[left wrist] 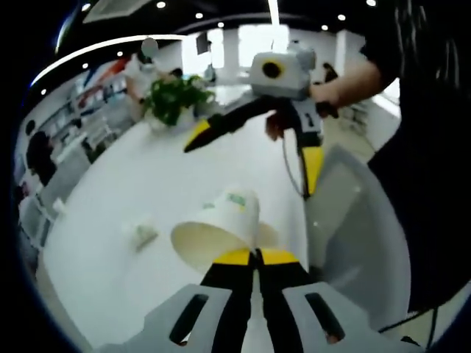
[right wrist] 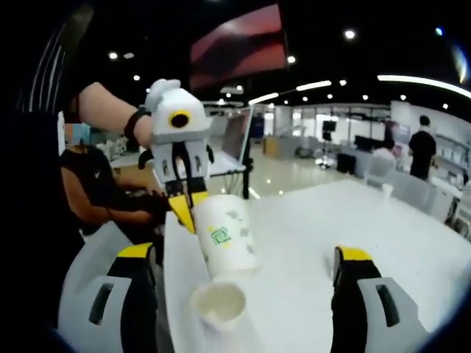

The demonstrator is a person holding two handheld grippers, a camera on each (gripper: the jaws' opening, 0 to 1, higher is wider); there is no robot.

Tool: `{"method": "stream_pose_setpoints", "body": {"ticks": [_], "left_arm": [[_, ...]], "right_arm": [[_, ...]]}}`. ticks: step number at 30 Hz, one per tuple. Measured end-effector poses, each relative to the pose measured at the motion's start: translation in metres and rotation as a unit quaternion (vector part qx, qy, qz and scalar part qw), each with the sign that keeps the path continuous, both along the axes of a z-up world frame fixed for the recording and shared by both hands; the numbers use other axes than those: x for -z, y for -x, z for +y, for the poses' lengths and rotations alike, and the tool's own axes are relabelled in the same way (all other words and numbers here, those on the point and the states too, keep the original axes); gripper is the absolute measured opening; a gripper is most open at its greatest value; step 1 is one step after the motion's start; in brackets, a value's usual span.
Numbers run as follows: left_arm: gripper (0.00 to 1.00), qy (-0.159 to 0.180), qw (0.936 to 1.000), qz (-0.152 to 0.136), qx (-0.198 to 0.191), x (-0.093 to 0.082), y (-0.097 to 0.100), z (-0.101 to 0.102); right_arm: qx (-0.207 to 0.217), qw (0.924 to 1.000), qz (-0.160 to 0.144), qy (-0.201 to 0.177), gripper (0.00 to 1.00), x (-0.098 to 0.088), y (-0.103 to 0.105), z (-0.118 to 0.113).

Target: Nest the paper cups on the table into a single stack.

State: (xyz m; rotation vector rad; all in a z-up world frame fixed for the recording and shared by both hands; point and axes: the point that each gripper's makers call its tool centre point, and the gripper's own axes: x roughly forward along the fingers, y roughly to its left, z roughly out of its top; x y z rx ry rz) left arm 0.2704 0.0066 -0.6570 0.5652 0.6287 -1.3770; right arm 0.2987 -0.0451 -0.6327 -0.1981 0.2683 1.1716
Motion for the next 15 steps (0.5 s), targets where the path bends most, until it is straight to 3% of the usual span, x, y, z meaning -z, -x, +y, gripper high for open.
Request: {"method": "stream_pose_setpoints", "body": {"ticks": [9, 15], "left_arm": [[0.0, -0.064, 0.9977, 0.011, 0.019, 0.013, 0.002, -0.002], [0.0, -0.087, 0.9956, 0.015, 0.031, 0.018, 0.005, -0.006]], "right_arm": [[0.005, 1.0, -0.003, 0.004, 0.98, 0.004, 0.003, -0.01], [0.01, 0.9999, -0.005, 0.004, 0.98, 0.004, 0.002, -0.017]]}}
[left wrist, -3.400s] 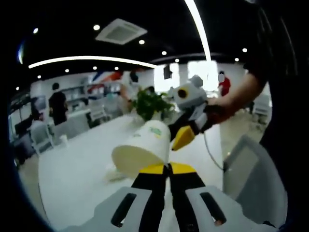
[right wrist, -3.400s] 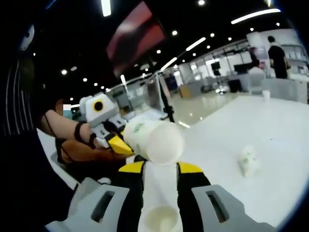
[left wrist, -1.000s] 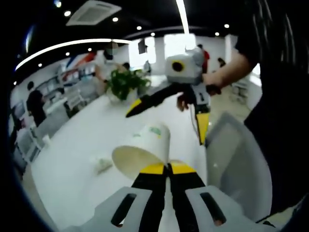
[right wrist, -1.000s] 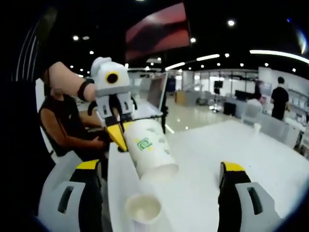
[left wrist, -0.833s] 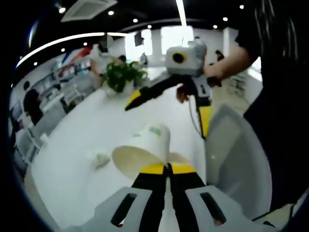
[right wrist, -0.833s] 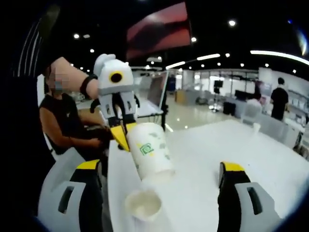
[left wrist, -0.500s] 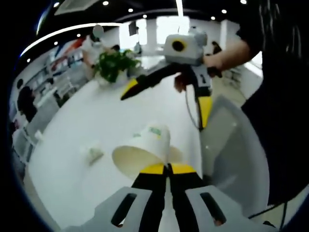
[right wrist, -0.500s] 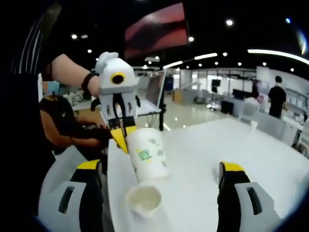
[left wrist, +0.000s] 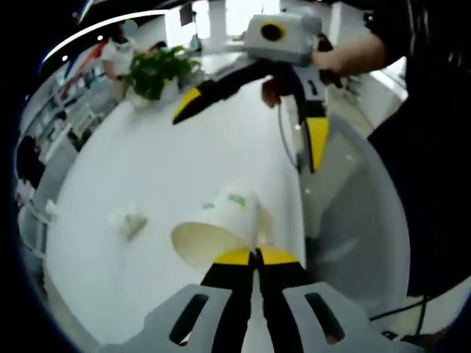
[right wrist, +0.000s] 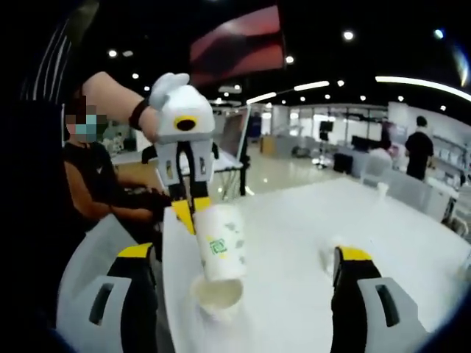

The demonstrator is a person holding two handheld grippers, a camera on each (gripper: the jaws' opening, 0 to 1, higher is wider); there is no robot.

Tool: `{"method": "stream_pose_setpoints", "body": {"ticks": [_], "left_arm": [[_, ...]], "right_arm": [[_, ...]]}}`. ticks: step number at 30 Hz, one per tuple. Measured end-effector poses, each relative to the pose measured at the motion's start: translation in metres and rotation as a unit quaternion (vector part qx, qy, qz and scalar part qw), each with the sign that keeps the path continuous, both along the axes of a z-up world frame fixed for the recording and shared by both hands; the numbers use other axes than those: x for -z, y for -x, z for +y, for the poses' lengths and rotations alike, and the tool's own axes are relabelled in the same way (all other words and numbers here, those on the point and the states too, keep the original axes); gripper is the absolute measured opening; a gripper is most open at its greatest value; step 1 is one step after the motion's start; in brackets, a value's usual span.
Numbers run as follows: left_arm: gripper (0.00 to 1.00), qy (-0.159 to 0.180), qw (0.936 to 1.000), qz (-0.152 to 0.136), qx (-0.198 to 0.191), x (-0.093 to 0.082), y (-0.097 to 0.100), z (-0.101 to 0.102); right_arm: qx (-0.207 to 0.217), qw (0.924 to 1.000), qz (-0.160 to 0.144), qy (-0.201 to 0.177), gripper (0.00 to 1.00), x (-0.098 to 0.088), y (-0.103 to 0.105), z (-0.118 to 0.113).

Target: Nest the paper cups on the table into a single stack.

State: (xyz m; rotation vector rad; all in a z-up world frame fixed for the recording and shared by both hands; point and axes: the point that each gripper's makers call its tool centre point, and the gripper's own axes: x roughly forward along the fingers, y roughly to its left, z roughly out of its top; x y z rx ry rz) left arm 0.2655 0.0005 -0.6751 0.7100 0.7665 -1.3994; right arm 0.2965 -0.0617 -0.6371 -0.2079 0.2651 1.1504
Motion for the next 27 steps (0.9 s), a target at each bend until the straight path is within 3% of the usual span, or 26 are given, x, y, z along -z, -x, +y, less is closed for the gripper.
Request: {"method": "stream_pose_setpoints", "body": {"ticks": [15, 27], "left_arm": [[0.0, -0.065, 0.9973, -0.001, 0.034, 0.018, 0.004, -0.006], [0.0, -0.115, 0.9916, -0.01, 0.059, 0.032, 0.008, -0.005]], "right_arm": [[0.01, 0.9999, -0.004, -0.003, 0.97, 0.001, 0.002, -0.012], [0.021, 0.9997, -0.004, -0.008, 0.97, 0.002, 0.004, -0.02]]}}
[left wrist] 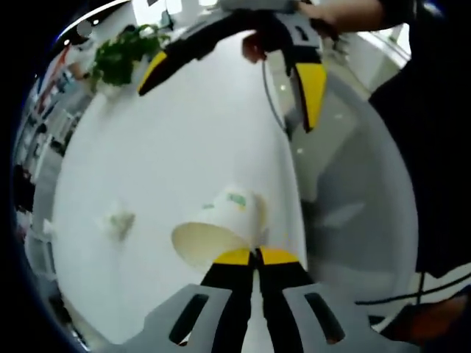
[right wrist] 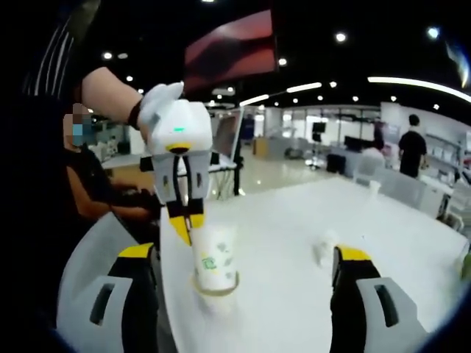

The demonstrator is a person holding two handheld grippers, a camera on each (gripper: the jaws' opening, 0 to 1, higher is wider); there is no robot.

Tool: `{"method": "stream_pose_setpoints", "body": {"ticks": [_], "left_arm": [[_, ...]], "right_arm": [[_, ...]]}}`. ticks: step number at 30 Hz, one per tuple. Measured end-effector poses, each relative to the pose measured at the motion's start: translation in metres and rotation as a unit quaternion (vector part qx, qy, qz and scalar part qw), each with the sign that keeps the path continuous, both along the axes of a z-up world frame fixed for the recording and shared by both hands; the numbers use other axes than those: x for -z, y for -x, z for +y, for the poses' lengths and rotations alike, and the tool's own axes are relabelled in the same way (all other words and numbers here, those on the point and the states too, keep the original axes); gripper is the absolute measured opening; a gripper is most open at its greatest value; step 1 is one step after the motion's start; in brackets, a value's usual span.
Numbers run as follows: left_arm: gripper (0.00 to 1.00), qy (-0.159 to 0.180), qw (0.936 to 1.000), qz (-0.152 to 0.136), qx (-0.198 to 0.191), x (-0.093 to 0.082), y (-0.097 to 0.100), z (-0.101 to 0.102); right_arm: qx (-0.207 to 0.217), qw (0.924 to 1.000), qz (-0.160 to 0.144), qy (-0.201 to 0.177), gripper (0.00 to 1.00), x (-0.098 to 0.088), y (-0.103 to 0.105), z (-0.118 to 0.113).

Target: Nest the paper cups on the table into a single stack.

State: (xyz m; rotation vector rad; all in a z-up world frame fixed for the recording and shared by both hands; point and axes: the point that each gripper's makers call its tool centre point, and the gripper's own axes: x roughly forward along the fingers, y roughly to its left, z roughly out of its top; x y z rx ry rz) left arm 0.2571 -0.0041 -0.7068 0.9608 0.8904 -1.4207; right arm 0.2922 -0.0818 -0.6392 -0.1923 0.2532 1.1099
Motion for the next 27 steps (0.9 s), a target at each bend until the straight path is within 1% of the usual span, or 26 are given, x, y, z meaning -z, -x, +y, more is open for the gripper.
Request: {"method": "stream_pose_setpoints", "body": {"ticks": [7, 12, 16, 23, 26, 27], "left_arm": [[0.0, -0.026, 0.9995, -0.002, 0.016, 0.006, 0.003, -0.001], [0.0, -0.049, 0.9987, -0.003, 0.014, 0.009, 0.0, 0.0], [0.0, -0.063, 0.9979, 0.002, 0.017, 0.011, 0.002, 0.0], [0.0, -0.086, 0.9962, 0.007, 0.009, 0.01, 0.002, -0.002], [0.0, -0.109, 0.994, 0.008, 0.004, 0.011, 0.004, -0.002], [0.0, -0.112, 0.9937, 0.007, 0.007, 0.012, 0.005, -0.003]], "right_arm": [[0.003, 1.0, 0.003, -0.003, 0.96, 0.002, 0.004, -0.001], [0.004, 1.0, 0.005, -0.005, 0.96, 0.004, 0.006, -0.001], [0.004, 0.9999, 0.007, -0.008, 0.96, 0.005, 0.006, -0.001], [0.002, 1.0, 0.008, -0.004, 0.95, 0.009, 0.009, 0.0], [0.0, 1.0, 0.009, -0.002, 0.95, 0.01, 0.01, 0.0], [0.0, 1.0, 0.009, -0.003, 0.95, 0.01, 0.01, 0.0]]}}
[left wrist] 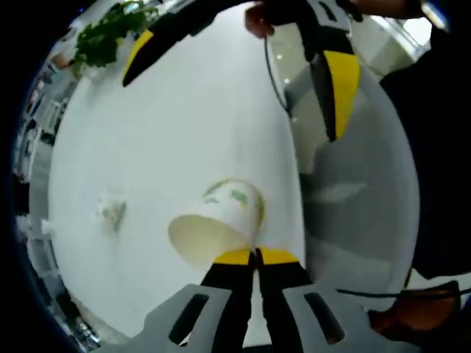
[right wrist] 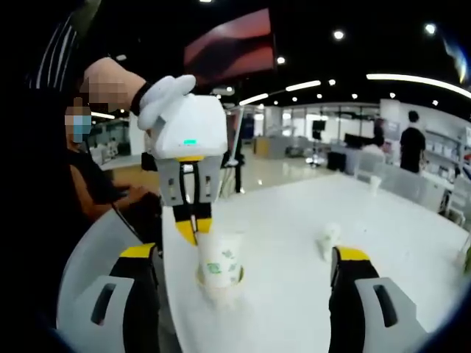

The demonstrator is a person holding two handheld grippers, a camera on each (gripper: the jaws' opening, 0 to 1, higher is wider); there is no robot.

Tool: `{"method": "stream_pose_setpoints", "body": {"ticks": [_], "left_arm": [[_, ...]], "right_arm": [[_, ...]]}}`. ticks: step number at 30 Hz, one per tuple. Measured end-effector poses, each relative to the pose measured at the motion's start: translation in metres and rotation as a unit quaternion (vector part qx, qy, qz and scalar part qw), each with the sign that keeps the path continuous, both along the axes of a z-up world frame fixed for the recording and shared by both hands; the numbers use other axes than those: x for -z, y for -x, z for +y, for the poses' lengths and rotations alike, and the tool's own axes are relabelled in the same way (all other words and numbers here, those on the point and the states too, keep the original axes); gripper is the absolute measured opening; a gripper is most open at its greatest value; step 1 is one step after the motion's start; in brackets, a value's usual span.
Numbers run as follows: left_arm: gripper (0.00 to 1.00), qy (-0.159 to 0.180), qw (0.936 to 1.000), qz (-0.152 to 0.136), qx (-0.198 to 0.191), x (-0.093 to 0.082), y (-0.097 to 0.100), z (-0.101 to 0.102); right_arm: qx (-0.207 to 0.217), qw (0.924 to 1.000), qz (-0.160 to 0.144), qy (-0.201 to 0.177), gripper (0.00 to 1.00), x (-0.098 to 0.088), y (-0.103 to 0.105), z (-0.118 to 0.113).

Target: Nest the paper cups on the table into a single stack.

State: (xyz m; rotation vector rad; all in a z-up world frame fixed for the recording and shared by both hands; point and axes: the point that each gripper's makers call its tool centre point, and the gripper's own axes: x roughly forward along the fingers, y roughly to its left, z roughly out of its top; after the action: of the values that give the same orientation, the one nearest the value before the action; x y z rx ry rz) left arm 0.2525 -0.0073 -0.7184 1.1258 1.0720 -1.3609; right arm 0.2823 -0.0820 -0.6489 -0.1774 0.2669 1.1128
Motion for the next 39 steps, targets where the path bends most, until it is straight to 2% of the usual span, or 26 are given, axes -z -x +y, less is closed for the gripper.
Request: {"method": "stream_pose_setpoints", "body": {"ticks": [6, 12, 14, 18, 32, 39], "left_arm": [[0.0, -0.021, 0.9997, 0.005, 0.006, 0.005, 0.002, -0.004], [0.01, -0.035, 0.9992, 0.017, -0.002, 0.007, 0.004, -0.005], [0.01, -0.045, 0.9985, 0.024, -0.019, 0.007, 0.004, -0.005], [0.01, -0.056, 0.998, 0.027, -0.013, 0.008, 0.001, -0.007], [0.03, -0.064, 0.9971, 0.038, 0.014, 0.019, 0.002, -0.008], [0.08, -0.062, 0.997, 0.043, 0.013, 0.021, 0.001, -0.004]], "right_arm": [[0.001, 1.0, 0.002, -0.003, 0.95, 0.002, -0.001, -0.002], [0.003, 1.0, 0.009, -0.003, 0.94, 0.006, 0.0, -0.004], [0.004, 0.9999, 0.01, -0.004, 0.94, 0.007, 0.0, -0.005], [0.005, 0.9999, 0.01, -0.007, 0.94, 0.008, 0.0, -0.006], [0.018, 0.9996, 0.019, -0.013, 0.94, 0.014, -0.003, -0.014], [0.02, 0.9994, 0.021, -0.018, 0.93, 0.015, -0.004, -0.014]]}}
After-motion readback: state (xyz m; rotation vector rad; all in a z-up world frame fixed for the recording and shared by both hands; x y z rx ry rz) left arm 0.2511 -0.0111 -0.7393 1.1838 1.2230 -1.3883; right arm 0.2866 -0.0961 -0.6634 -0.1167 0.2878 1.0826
